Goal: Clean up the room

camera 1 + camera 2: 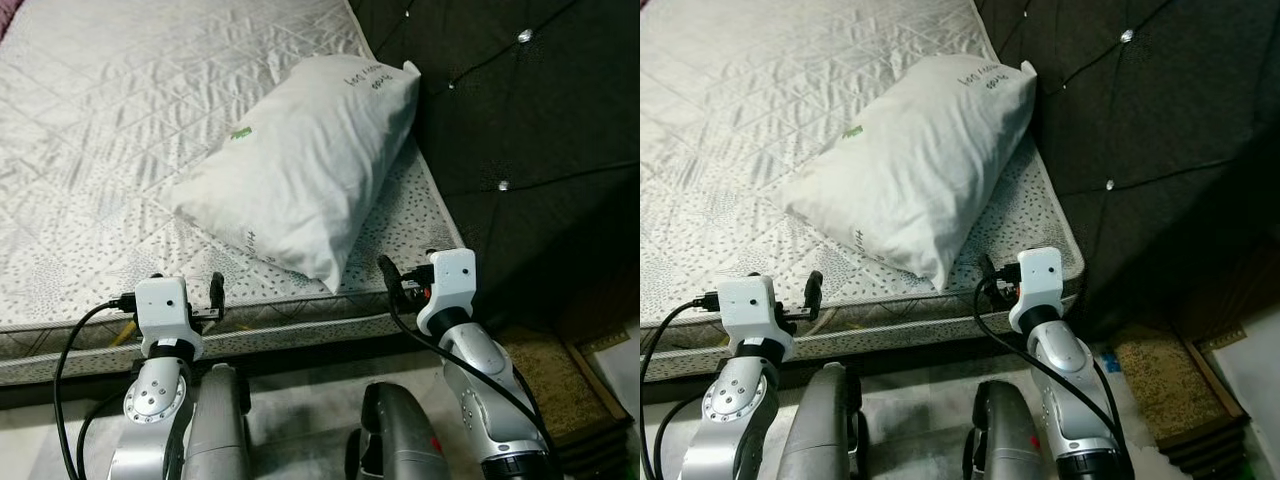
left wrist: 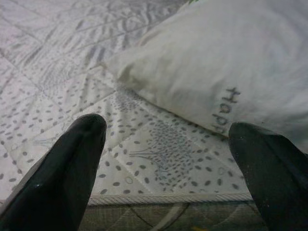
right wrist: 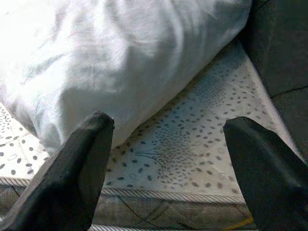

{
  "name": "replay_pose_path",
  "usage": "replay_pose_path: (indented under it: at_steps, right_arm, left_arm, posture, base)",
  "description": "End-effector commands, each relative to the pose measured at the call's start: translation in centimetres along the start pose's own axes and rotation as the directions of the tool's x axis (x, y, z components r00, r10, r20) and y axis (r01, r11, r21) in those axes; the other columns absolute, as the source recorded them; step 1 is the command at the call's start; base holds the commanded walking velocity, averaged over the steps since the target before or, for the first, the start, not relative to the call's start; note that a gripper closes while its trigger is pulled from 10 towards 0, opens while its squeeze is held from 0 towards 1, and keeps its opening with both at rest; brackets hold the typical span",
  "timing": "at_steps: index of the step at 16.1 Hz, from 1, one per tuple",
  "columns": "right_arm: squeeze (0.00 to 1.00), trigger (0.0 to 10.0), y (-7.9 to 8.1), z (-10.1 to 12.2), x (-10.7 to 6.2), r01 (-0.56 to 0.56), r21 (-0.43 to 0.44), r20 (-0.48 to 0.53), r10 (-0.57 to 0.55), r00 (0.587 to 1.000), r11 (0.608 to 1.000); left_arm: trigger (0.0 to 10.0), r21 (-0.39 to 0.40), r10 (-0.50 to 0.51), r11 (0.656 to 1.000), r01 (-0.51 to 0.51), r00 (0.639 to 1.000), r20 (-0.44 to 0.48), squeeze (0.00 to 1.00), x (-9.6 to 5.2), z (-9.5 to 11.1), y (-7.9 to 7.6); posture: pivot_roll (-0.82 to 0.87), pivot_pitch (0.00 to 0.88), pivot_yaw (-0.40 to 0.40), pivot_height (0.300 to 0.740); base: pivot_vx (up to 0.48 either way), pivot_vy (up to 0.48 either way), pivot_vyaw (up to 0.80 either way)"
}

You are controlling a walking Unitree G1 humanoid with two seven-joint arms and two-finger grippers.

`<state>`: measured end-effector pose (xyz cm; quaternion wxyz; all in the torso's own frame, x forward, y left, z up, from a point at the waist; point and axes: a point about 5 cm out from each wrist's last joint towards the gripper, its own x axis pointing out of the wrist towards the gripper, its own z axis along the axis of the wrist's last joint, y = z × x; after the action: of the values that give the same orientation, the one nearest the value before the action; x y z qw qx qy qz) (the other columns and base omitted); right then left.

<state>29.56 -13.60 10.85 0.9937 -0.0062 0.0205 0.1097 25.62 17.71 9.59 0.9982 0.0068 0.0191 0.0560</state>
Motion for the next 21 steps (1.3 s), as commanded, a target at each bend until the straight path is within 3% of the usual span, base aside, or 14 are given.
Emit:
replay_pose_path:
  at_steps: [1,5,11,13,16,21]
  right_arm:
    - [0.0,10.0,0.04,-0.18,-0.28,-0.007,-0.001,0.0,0.007,1.0,1.0]
    - [0.0,10.0,0.17,-0.26,-0.46,-0.019,0.018,0.002,0.019,1.0,1.0]
    - [0.0,10.0,0.38,-0.24,-0.47,-0.043,-0.007,0.004,0.043,0.999,0.999]
    - [0.0,10.0,0.58,0.01,-0.42,-0.065,-0.053,0.018,0.066,0.998,0.996]
    - [0.0,10.0,0.6,0.14,-0.31,-0.062,-0.032,0.026,0.063,0.998,0.998]
    - [0.0,10.0,0.48,0.52,-0.13,-0.032,-0.019,0.05,0.033,0.998,0.999]
  left_arm:
    - [10.0,-0.01,-0.009,1.0,0.009,1.0,-0.016,0.0,-0.31,-0.24,0.0]
    - [10.0,-0.021,-0.012,1.0,0.012,1.0,-0.02,0.0,-0.43,-0.24,-0.24]
    - [10.0,-0.027,0.011,1.0,-0.012,1.0,-0.008,0.0,-0.51,0.03,-0.03]
    - [10.0,-0.032,0.006,0.999,-0.006,1.0,-0.003,0.0,-0.49,0.11,-0.03]
    - [10.0,-0.034,0.004,0.999,-0.004,1.0,0.001,0.0,-0.43,0.18,-0.08]
    - [10.0,-0.037,0.0,0.999,0.0,1.0,0.0,0.0,-0.34,0.04,-0.06]
  posture:
    - [0.0,0.267,-0.046,0.551]
    - [0.0,0.279,-0.046,0.514]
    - [0.01,0.283,-0.049,0.514]
    - [0.01,0.282,-0.05,0.514]
    - [0.0,0.278,-0.05,0.514]
    - [0.0,0.258,-0.055,0.514]
  base:
    - [0.281,0.0,0.0]
    - [0.21,0.0,0.0]
    - [0.0,0.0,0.0]
    - [0.0,0.0,0.73]
    - [0.269,0.0,0.65]
    - [0.286,0.0,0.0]
